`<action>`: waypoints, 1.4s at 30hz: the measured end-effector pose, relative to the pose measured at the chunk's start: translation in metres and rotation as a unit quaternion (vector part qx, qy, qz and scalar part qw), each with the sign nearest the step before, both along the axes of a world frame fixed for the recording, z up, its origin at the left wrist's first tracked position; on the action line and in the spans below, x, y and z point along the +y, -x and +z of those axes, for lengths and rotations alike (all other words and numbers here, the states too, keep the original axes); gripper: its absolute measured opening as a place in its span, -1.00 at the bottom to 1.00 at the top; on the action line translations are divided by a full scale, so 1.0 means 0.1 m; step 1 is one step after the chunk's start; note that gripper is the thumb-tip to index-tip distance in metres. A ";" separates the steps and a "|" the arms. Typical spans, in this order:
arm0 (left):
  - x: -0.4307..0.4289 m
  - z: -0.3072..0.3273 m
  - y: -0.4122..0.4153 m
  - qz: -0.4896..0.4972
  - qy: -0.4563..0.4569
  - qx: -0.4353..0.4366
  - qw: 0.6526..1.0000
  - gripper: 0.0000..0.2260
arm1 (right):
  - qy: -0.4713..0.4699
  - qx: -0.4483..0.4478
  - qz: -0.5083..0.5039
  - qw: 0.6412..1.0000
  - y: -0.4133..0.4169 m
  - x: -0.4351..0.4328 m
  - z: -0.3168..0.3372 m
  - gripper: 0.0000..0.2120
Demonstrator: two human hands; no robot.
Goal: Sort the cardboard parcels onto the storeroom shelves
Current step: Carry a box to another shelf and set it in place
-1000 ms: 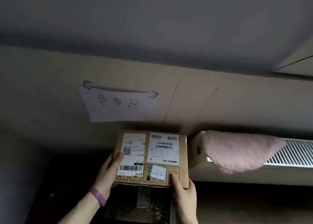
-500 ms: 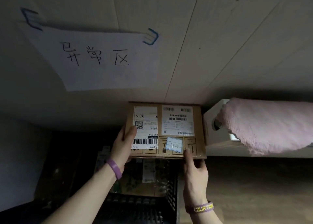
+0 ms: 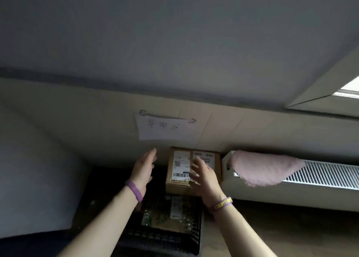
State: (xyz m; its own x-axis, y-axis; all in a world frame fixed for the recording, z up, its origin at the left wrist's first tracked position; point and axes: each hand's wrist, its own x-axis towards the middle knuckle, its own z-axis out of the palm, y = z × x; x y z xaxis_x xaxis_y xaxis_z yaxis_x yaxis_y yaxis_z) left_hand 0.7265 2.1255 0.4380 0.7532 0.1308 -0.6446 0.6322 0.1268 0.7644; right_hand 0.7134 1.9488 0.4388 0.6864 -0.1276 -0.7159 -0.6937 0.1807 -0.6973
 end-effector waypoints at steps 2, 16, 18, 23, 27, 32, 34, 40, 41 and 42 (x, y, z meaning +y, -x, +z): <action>0.09 0.41 0.09 0.000 0.003 -0.015 1.000 -0.72 | 0.003 -0.022 0.015 1.000 -0.08 0.10 0.42 -0.60; 0.66 2.41 1.21 0.160 -0.031 -0.137 0.977 -0.73 | 0.004 -0.206 0.220 0.953 0.30 0.73 2.37 -0.79; 0.69 2.51 1.55 0.205 -0.042 -0.150 0.966 -0.66 | -0.008 -0.233 0.268 0.935 0.50 0.84 2.46 -0.83; 0.70 2.63 2.61 0.313 -0.068 -0.169 0.932 -0.62 | -0.045 -0.296 0.391 0.870 1.26 1.17 2.55 -0.56; 0.64 2.71 3.53 0.373 -0.091 -0.174 0.907 -0.80 | -0.088 -0.304 0.469 0.824 2.08 1.47 2.65 -0.39; 0.64 2.80 4.72 0.449 -0.142 -0.169 0.866 -0.82 | -0.129 -0.299 0.569 0.755 3.12 1.89 2.78 -0.47; 0.66 2.82 5.24 0.491 -0.153 -0.163 0.842 -0.85 | -0.139 -0.296 0.603 0.728 3.55 2.05 2.83 -0.48; 0.67 2.85 6.90 0.602 -0.179 -0.165 0.760 -0.73 | -0.180 -0.279 0.704 0.628 5.11 2.42 2.94 -0.47; 0.65 2.86 7.18 0.618 -0.183 -0.163 0.747 -0.66 | -0.188 -0.273 0.715 0.615 5.41 2.46 2.96 -0.48; 0.63 2.88 7.48 0.632 -0.185 -0.160 0.735 -0.60 | -0.194 -0.270 0.725 0.603 5.71 2.49 2.97 -0.49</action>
State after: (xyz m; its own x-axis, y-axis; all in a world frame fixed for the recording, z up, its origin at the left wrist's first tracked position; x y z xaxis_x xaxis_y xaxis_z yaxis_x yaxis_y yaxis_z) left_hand -0.0210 2.1889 0.7260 -0.0161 0.9787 -0.2045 -0.0328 0.2039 0.9785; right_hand 0.1422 2.1981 0.7355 0.0198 0.9926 -0.1202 -0.0091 -0.1200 -0.9927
